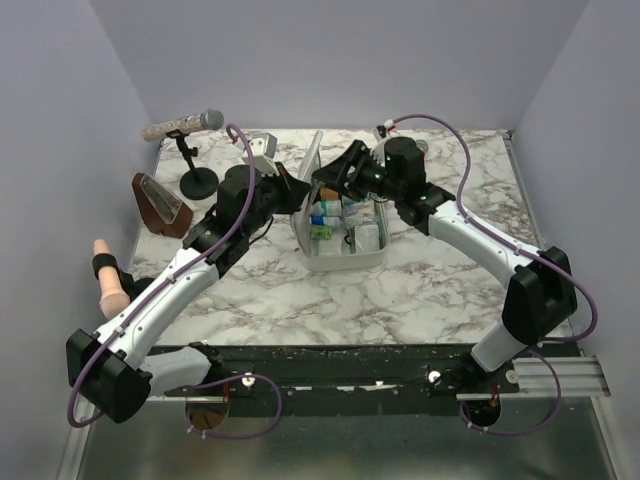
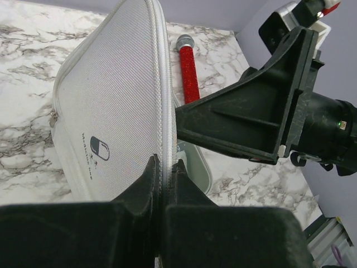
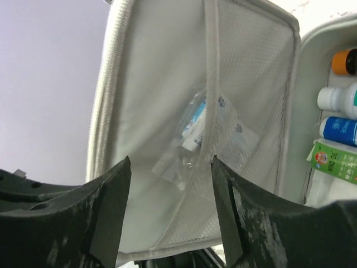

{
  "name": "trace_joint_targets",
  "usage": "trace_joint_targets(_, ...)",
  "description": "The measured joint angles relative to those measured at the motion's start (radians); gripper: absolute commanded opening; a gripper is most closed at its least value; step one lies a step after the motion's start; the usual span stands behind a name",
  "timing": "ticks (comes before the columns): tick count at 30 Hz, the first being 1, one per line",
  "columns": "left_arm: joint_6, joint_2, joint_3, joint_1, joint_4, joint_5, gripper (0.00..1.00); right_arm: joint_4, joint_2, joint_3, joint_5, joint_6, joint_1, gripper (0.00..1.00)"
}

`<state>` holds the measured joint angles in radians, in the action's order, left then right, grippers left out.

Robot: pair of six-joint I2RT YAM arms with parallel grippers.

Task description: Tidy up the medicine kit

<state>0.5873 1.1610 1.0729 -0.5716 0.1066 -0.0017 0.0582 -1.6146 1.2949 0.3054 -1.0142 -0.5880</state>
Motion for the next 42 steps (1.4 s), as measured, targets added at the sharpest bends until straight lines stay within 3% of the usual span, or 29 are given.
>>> trace_joint_targets(1,0.000,-0.005,-0.002,0.000,0.001,-0.003,0.00,0.000,0.006,0.000,-0.001,0.013,0.000,0.69)
trace_joint_targets(3,0.000,-0.011,-0.005,0.000,0.003,-0.009,0.00,0.000,0.027,0.000,-0.003,0.031,0.000,0.57)
trace_joint_targets(5,-0.002,-0.016,-0.008,-0.001,0.005,-0.018,0.00,0.000,0.058,0.000,-0.005,0.057,0.000,0.25)
trace_joint_targets(8,-0.006,-0.020,-0.010,-0.002,0.008,-0.025,0.00,-0.001,0.105,0.000,-0.009,0.101,0.000,0.02)
trace_joint_targets(13,-0.008,-0.022,-0.010,-0.002,0.008,-0.031,0.00,-0.060,0.086,0.061,-0.014,0.192,-0.012,0.01)
trace_joint_targets(24,-0.008,-0.024,-0.010,-0.002,0.012,-0.033,0.00,-0.252,-0.170,0.293,0.014,0.315,-0.041,0.01)
trace_joint_targets(26,-0.008,-0.024,-0.010,-0.002,0.013,-0.032,0.00,-0.291,-0.183,0.291,0.014,0.325,-0.041,0.14)
trace_joint_targets(28,-0.007,-0.024,-0.010,-0.003,0.013,-0.031,0.03,-0.309,-0.185,0.290,0.014,0.336,-0.042,0.48)
trace_joint_targets(31,-0.016,-0.023,-0.007,-0.003,0.020,-0.008,0.53,-0.315,-0.150,0.270,0.005,0.353,-0.042,0.76)
trace_joint_targets(35,-0.015,-0.016,0.029,-0.007,0.034,0.039,0.93,-0.359,0.006,0.200,-0.058,0.397,-0.039,0.90)
trace_joint_targets(36,-0.016,-0.015,0.044,-0.011,0.030,0.050,0.99,-0.374,0.060,0.187,-0.078,0.416,-0.038,0.91)
trace_joint_targets(42,-0.020,-0.024,0.095,-0.018,0.015,0.066,0.99,-0.411,0.419,0.080,-0.275,0.521,-0.031,0.97)
